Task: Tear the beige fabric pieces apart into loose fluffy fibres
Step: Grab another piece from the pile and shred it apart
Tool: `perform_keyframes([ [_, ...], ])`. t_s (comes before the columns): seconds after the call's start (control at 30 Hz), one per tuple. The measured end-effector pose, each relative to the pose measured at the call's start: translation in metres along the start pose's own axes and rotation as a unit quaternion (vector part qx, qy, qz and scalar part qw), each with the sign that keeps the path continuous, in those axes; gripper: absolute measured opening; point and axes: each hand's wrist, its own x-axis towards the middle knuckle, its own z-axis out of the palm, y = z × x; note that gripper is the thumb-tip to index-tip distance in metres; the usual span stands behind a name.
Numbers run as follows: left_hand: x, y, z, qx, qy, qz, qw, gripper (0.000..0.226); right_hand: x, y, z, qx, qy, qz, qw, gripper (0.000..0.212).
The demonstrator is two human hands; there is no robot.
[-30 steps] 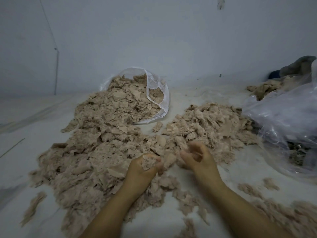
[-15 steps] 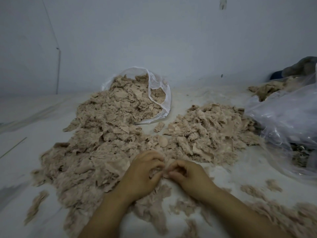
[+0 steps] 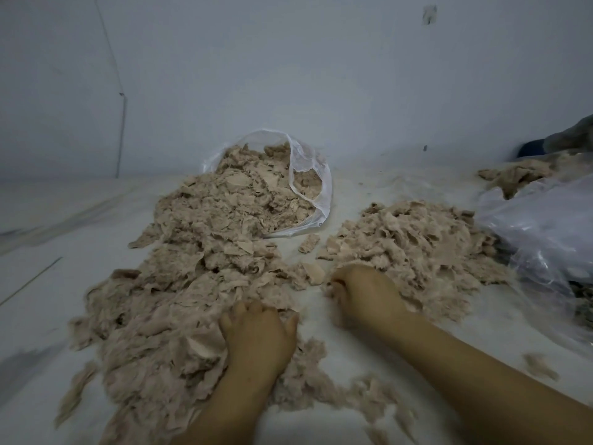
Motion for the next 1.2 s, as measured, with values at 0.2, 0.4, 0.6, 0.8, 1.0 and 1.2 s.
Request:
perform_keyframes([
  [0.2,0.004,-0.004,0.004,-0.022,-0.010,0.023,0.999,0.048,0.042,-0.026,0.029,0.111,-0.098,0.020,0.989,0.062],
  [0.4,0.007,-0.007,0.004,-0.018,0.004,-0.005,1.000,0.048,0.051,-0.027,0.045,0.036,-0.100,-0.025,0.994,0.021],
  [0.6,0.005,-0.014,0.001,-0.033,0.042,0.004,0.999,0.042,-0.002,-0.024,0.021,0.139,0.045,-0.094,0.985,0.013],
  [0.8,0.002,-0.011,-0.008,-0.199,0.030,0.237,0.951,0.041,-0.061,-0.019,0.011,0.284,0.000,-0.113,0.952,0.015],
  [1.0,-0.004,-0.004,-0.012,-0.389,0.097,0.268,0.876,0.025,-0.066,-0.011,0.007,0.597,0.043,0.184,0.779,0.009],
  [1.2,-0.005,0.010,-0.027,-0.475,0.047,0.285,0.831,0.046,-0.063,-0.004,-0.001,0.710,-0.076,0.244,0.656,0.015],
])
